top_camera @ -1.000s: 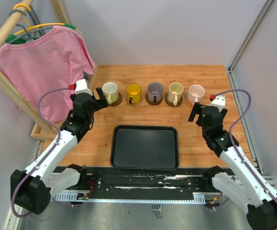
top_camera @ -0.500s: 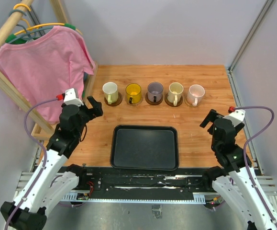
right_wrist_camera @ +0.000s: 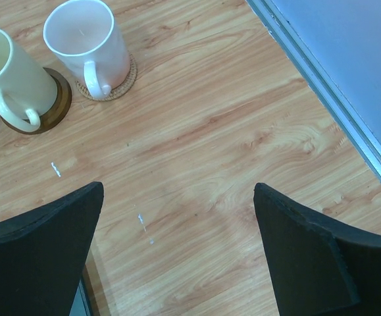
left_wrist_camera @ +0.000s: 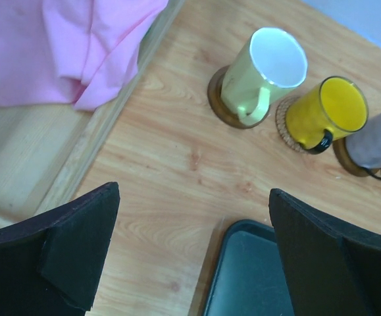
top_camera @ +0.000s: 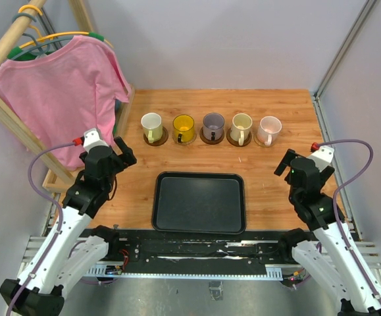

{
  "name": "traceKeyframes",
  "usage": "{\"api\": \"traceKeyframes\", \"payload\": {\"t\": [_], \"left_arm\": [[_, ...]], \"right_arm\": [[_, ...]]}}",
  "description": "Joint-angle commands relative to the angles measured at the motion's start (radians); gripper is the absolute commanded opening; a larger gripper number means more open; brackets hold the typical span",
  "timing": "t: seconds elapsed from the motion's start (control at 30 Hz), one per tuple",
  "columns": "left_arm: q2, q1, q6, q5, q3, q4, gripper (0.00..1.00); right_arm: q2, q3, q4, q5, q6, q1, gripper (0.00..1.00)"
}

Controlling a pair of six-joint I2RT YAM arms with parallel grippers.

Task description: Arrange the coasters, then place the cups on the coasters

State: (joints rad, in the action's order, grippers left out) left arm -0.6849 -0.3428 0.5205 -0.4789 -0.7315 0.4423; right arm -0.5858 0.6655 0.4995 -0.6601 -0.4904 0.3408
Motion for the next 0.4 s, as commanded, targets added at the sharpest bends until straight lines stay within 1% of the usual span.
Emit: {"api": "traceKeyframes", "payload": {"t": [0.0, 0.13, 0.2, 0.37], "left_arm": [[-0.001, -0.002, 0.030, -0.039, 0.002, 0.026, 1.00], [0.015, -0.002, 0.006, -0.040, 0.022, -0.002, 1.00], [0.021, -0.002, -0.001, -0.063, 0.030, -0.009, 1.00], [0.021, -0.002, 0.021, -0.074, 0.025, 0.002, 1.00]], "right_arm": [[-0.003, 0.042, 0.015, -0.023, -0.004, -0.012, 0.98], [-0.005, 0.039, 0.014, -0.021, -0.002, -0.012, 0.98], [-0.005, 0.038, 0.013, -0.023, -0.001, -0.011, 0.98], [-0.003, 0.028, 0.012, -0.023, -0.001, -0.012, 0.98]]}}
